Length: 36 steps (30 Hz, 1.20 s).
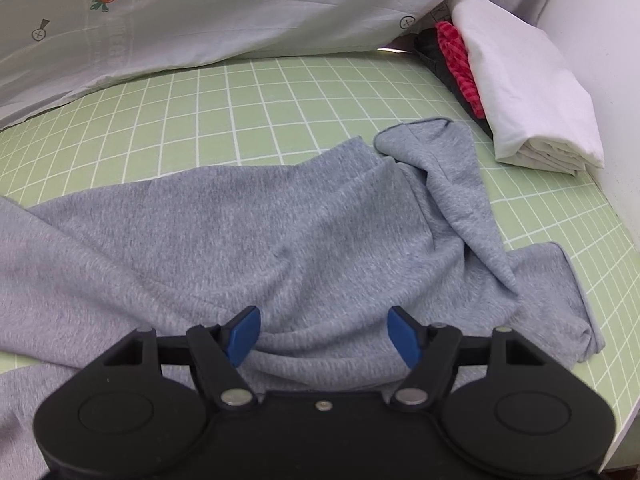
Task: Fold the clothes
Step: 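Grasp the elastic waistband with the left gripper and pull it across the mat, then lower the waistband onto the mat and open the left gripper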
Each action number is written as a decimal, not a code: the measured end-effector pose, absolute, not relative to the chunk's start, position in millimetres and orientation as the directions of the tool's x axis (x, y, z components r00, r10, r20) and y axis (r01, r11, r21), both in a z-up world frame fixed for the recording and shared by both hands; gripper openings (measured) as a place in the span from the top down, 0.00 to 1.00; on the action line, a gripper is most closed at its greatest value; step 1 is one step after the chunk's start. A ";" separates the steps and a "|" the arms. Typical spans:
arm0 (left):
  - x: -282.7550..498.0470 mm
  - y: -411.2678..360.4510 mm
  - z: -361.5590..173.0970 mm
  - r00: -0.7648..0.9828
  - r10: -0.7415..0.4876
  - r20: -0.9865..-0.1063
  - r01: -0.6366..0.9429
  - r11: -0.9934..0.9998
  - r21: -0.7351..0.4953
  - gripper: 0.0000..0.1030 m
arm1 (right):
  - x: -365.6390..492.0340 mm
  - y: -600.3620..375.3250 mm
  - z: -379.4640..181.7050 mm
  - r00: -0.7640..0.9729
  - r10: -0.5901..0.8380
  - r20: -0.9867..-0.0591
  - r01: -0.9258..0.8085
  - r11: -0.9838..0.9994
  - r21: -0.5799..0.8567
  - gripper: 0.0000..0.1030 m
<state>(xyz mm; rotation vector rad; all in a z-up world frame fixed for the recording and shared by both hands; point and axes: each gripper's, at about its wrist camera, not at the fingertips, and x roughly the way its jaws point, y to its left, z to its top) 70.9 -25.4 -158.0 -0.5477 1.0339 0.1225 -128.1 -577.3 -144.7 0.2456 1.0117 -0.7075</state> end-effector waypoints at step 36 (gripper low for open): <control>38.9 122.7 -147.5 0.515 -0.147 -0.845 -0.393 0.835 -0.385 0.78 | -162.5 -432.8 -117.8 0.366 -0.367 -0.855 0.623 0.780 -0.068 0.31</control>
